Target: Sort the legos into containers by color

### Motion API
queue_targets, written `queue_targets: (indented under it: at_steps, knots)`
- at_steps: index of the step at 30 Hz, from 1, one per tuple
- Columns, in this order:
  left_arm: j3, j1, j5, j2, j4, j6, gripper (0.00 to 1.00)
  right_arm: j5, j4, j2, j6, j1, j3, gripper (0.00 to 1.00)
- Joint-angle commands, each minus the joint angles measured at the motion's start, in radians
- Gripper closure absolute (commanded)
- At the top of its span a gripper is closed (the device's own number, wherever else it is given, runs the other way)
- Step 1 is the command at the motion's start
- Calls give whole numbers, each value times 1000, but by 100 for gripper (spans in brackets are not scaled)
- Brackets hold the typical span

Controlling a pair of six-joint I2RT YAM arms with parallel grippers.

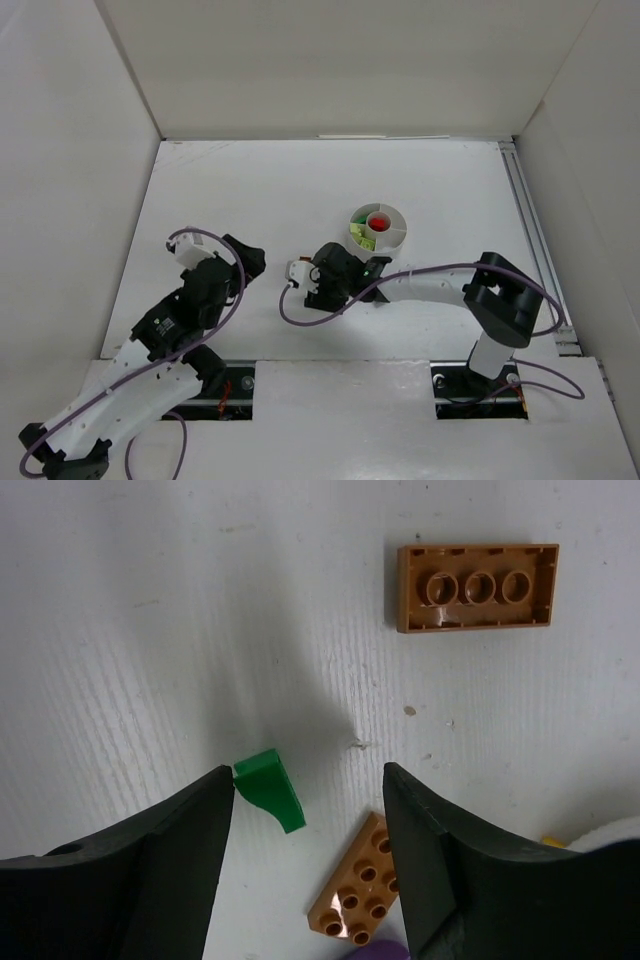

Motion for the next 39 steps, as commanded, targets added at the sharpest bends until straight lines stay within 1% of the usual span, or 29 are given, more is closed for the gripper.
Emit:
queue_targets:
  at_steps: [1, 3, 4, 7, 13, 17, 20, 21, 22, 24, 25, 27, 29, 33, 34, 36, 37, 39]
  knots:
    - [27, 2, -21, 32, -13, -13, 0, -23, -9, 23, -5, 8, 60, 34]
    - [36, 2, -21, 32, -13, -2, 0, -6, -23, 36, 7, 8, 81, 34]
    - [36, 2, -21, 32, -13, -2, 0, 3, -67, 51, 19, 8, 92, 34]
    - [36, 2, -21, 32, -13, -2, 0, 25, -116, 78, 60, 8, 122, 34]
    - [27, 2, -30, 23, -13, -2, 0, 45, -180, 102, 71, 8, 155, 34]
    - [27, 2, -39, 14, -13, -2, 0, 88, -207, 143, 94, 8, 155, 39]
    - [27, 2, -39, 4, -13, -2, 0, 97, -197, 152, 94, 8, 178, 51]
    - [27, 2, -39, 4, -13, -2, 0, 97, -188, 143, 105, 8, 178, 58]
    - [27, 2, -39, 4, -13, -2, 0, 97, -188, 134, 105, 8, 178, 60]
    - [27, 2, -39, 4, -13, -2, 0, 97, -176, 114, 105, 8, 178, 61]
    - [27, 2, -39, 4, -23, -13, 0, 112, -165, 88, 116, 8, 178, 64]
    - [27, 2, -48, -5, -23, -13, 0, 138, -165, 60, 116, 8, 169, 65]
    - [27, 2, -48, -5, -23, -13, 0, 160, -147, 19, 126, 8, 156, 70]
    - [36, 2, -57, -5, -3, -13, 0, 218, -106, -64, 136, 8, 167, 71]
    - [36, 2, -57, -5, -3, -13, 0, 233, -105, -64, 136, 8, 167, 71]
    - [45, 2, -68, 6, 7, -4, 0, 233, -85, -98, 136, -18, 193, 72]
    - [45, 2, -68, 15, 7, -4, 0, 200, -76, -98, 136, -55, 202, 74]
    - [54, 2, -68, 27, 16, -4, 0, 200, -76, -110, 136, -93, 241, 75]
